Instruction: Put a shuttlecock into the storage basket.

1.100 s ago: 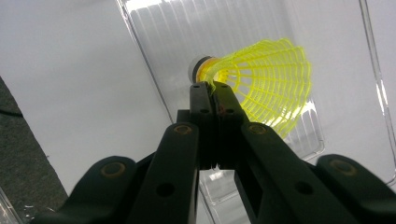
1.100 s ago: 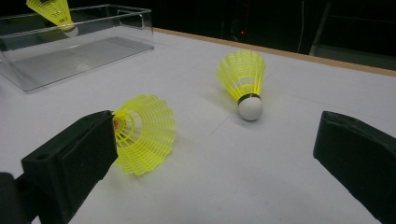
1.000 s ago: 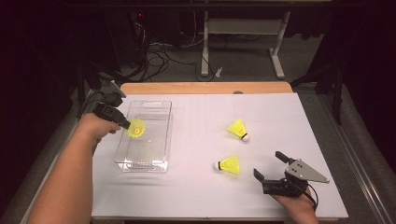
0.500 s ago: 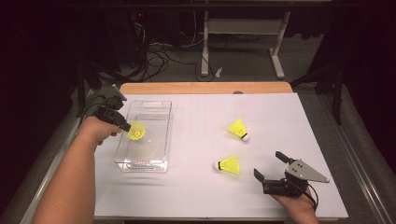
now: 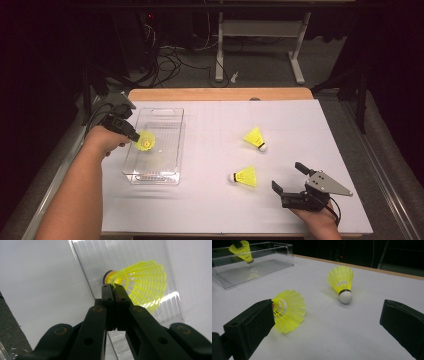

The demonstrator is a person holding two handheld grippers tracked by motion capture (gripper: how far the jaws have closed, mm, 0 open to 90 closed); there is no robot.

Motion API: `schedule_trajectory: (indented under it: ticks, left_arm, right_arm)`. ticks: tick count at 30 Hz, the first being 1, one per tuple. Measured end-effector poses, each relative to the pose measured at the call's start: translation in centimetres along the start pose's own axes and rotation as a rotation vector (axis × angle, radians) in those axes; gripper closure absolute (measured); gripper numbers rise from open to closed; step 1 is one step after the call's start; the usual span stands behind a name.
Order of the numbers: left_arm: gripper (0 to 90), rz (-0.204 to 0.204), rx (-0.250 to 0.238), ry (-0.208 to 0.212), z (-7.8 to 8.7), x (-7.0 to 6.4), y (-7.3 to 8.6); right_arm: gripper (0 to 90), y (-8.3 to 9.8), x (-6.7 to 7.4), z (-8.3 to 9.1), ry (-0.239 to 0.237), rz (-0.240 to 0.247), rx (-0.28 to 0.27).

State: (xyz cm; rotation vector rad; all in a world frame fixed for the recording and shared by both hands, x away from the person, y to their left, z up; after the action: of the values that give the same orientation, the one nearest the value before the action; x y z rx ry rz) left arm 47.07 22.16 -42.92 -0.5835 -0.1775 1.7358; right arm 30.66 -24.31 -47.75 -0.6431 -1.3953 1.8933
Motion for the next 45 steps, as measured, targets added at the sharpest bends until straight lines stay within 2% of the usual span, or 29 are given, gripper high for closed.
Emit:
schedule_trajectory:
  ticks: [15,18,26,35,45]
  left_arm:
    - [87.9,-0.011,0.009,-0.020,-0.39,-0.01,0.32]
    - [87.6,0.002,0.011,-0.009,-0.41,0.10,0.37]
    - [85.1,-0.002,0.020,-0.006,-0.54,-0.02,0.58]
    - [78.6,0.011,0.022,0.007,-0.29,-0.22,0.46]
    - [65.9,0.010,0.030,0.023,0.26,-0.66,0.42]
  right_arm:
    - [0.2,-0.02,0.01,0.02,0.000,0.000,-0.001]
    - [0.2,-0.04,0.01,0.04,0.000,0.000,-0.002]
    - [0.2,-0.02,0.04,0.01,-0.001,0.002,0.000]
    - [0.2,-0.01,0.03,-0.02,-0.002,0.001,0.001]
    - [0.2,0.00,0.03,-0.04,-0.002,0.000,0.001]
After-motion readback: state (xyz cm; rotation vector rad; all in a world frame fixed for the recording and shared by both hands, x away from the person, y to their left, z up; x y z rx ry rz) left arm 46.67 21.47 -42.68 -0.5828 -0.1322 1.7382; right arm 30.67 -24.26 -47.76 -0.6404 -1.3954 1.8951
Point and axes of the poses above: each handheld gripper's, and its own axes: z roughly backward along the jaws, y roughly out of its underside, x roughly to its left, the point moved 5 cm from there along -z, roughly forward along the jaws, and after that the axes turned 4 degrees about -y, right-handed, at the moved point
